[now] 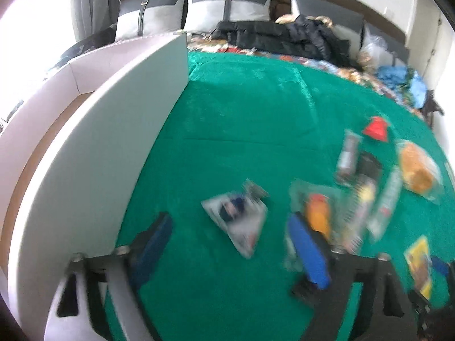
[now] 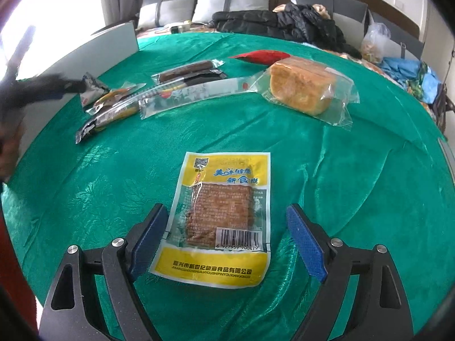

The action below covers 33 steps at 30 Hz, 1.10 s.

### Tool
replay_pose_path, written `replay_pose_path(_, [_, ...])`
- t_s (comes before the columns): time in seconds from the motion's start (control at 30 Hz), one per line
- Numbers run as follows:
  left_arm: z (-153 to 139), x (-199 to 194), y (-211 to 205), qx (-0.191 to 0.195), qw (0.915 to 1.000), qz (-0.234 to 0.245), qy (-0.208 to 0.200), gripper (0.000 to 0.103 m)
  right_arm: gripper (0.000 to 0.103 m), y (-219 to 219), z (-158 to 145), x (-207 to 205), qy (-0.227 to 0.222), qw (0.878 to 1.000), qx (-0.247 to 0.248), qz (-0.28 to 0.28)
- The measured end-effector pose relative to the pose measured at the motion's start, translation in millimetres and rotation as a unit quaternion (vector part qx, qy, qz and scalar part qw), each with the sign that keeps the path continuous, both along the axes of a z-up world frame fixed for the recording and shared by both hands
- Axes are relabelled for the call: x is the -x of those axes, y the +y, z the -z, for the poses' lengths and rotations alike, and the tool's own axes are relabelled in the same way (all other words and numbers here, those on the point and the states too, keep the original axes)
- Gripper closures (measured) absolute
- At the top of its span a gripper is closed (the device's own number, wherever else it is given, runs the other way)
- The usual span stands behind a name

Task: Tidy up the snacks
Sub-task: 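Grasp the white triangular cartoon bag with the left tool while the right tool hovers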

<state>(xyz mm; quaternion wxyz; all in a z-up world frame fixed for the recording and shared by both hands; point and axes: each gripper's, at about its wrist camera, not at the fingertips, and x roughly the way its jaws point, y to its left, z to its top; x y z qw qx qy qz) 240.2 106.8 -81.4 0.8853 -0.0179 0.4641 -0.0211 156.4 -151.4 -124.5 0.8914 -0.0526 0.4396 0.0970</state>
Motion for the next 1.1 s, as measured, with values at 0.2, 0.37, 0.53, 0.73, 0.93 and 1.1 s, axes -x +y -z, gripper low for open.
replay_pose_path(0.2, [21.2, -15.3, -13.6, -0.028, 0.9988, 0.04, 0.009, 0.049, 0.016, 0.3, 0.3, -0.5, 0.0, 1.0, 0.0, 0.0])
replay_pose_path(0.37, [18.0, 15.9, -7.9, -0.027, 0.999, 0.027, 0.023, 0.057, 0.016, 0.0, 0.3, -0.5, 0.0, 1.0, 0.0, 0.0])
replay_pose_path(0.53, [15.7, 89.7, -3.5, 0.001, 0.9986, 0.027, 0.044, 0.055, 0.016, 0.2, 0.3, 0.0, 0.0, 1.0, 0.0, 0.0])
replay_pose_path(0.73, [21.9, 126.5, -8.8, -0.024, 0.9989, 0.037, 0.016, 0.025, 0.016, -0.1, 0.4, -0.2, 0.0, 1.0, 0.0, 0.0])
replay_pose_path(0.93, [26.9, 123.8, -2.7, -0.02, 0.9991, 0.038, -0.004, 0.012, 0.016, 0.1, 0.3, 0.3, 0.0, 1.0, 0.0, -0.001])
replay_pose_path(1.1, [30.8, 122.2, 2.4, -0.02, 0.9996, 0.022, -0.004, 0.0, 0.016, 0.0, 0.4, 0.1, 0.0, 1.0, 0.001, -0.001])
